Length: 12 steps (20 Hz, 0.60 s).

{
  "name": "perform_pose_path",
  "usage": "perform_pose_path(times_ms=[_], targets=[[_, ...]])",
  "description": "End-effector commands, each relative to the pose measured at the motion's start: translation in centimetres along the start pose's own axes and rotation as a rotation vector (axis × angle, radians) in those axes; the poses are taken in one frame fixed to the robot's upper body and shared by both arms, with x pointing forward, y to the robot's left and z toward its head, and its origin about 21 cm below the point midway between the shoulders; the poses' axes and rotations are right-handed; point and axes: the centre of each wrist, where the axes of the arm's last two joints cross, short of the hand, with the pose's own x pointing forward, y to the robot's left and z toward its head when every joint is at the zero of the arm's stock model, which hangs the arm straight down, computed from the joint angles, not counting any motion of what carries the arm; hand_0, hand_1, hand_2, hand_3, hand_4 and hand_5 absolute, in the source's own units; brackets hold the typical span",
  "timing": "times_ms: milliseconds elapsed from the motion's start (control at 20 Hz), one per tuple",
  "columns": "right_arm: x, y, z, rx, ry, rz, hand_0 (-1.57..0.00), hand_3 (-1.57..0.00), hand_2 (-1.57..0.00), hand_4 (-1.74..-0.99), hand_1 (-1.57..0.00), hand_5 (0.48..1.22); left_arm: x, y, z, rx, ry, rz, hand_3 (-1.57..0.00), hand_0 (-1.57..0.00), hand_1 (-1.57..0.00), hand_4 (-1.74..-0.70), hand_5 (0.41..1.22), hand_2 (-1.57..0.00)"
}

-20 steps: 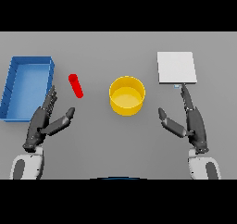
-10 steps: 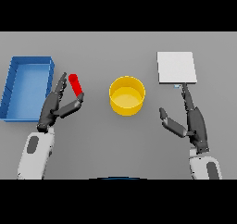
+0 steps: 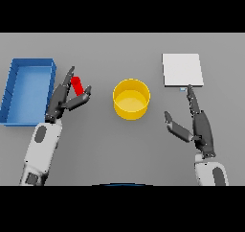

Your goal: Pick up the red beaker and tilt it to pour out 1 green nut into yellow bowl. Pick up the yellow bowl and place it on the metallic measuring scale.

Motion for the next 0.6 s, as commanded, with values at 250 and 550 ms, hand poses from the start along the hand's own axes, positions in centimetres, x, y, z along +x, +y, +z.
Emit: perform_pose_path(times_ms=[250, 550], targets=[[-0.5, -0.5, 0.4, -0.005, 0.046, -0.003, 0.00, 0.00, 0.00, -1.269, 0.00, 0.640, 0.5, -0.5, -1.5, -0.013, -0.025, 0.025, 0.00, 0.00, 0.00, -1.31, 0.688, 0.00], [-0.1, -0.6, -0.1, -0.015, 0.030, 0.000, 0.00, 0.00, 0.00, -1.260, 0.00, 0.642, 0.1, -1.0, -2.7, 0.017, -0.031, 0.093, -0.12, -0.12, -0.15, -1.41, 0.750, -0.18]])
